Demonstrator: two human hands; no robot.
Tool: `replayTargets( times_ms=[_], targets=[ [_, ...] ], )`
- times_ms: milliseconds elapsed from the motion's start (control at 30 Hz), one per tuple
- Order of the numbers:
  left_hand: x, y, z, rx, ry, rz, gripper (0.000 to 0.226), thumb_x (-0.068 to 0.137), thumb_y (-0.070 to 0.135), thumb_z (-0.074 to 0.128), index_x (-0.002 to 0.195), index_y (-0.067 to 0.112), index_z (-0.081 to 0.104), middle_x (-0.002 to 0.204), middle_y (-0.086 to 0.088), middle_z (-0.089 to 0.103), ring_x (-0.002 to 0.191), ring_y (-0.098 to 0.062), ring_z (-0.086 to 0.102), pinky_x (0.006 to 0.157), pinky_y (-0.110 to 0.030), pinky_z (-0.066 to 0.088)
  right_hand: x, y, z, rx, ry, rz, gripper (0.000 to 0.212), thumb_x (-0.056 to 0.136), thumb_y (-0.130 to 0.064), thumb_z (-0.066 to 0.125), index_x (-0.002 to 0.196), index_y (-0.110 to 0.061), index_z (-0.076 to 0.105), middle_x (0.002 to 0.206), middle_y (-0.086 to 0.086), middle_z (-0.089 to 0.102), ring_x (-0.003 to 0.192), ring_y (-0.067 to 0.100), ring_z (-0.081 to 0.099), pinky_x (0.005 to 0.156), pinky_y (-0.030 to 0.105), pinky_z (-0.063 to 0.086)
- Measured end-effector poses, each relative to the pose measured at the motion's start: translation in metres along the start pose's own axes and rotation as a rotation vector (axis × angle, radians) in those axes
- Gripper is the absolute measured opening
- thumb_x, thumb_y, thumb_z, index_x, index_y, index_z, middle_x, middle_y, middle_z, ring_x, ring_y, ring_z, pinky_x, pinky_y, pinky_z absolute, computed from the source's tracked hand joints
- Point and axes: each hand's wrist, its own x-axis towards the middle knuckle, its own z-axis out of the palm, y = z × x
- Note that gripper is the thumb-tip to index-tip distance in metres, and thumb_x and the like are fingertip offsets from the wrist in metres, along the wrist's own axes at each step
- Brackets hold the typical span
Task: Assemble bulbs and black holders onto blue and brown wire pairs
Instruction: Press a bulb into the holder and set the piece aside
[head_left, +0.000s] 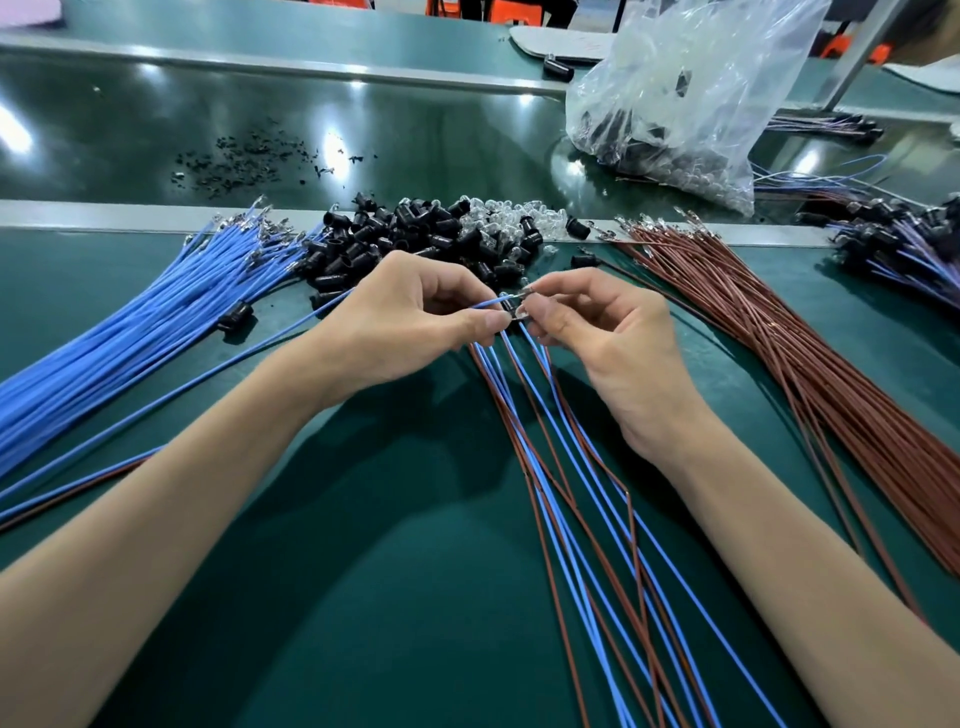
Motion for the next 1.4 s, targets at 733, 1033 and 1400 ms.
replayTargets(
  times_ms=[733, 1033, 1400],
  targets=[
    [-0.0023, 0.0014, -0.0041, 0.049, -0.008, -0.036, 0.017, 0.087, 0.023, 0.067, 0.074, 0.013, 0.07, 0.062, 0.002, 0.061, 0.062, -0.018, 0.041, 0.061, -0.031, 0.03, -0.0048, -0.0074, 0.0007, -0.184, -0.032, -0.133, 0.02, 0.069, -0.024, 0.076, 0.088, -0.019, 0.074, 0.081, -0.01, 0.073, 0.076, 0.002, 0.067, 0.075, 0.014, 0.048],
    [-0.002, 0.0007, -0.0028, 0.058, -0.008, -0.032, 0.018, 0.088, 0.018, 0.067, 0.07, 0.017, 0.068, 0.058, 0.008, 0.06, 0.055, -0.006, 0.043, 0.054, -0.02, 0.032, -0.0046, -0.005, -0.0007, -0.233, -0.055, -0.126, 0.017, 0.079, -0.013, 0.077, 0.082, -0.029, 0.073, 0.076, 0.0, 0.073, 0.065, 0.005, 0.066, 0.067, 0.014, 0.05],
    [-0.0026, 0.0034, 0.0048, 0.081, 0.07, 0.074, 0.015, 0.087, 0.013, 0.067, 0.073, 0.014, 0.065, 0.061, 0.003, 0.061, 0.048, 0.004, 0.044, 0.051, -0.008, 0.033, -0.0013, 0.0016, 0.0013, -0.215, -0.007, -0.111, 0.018, 0.084, -0.005, 0.071, 0.083, -0.024, 0.07, 0.075, -0.008, 0.072, 0.065, 0.007, 0.068, 0.068, 0.019, 0.053]
  ],
)
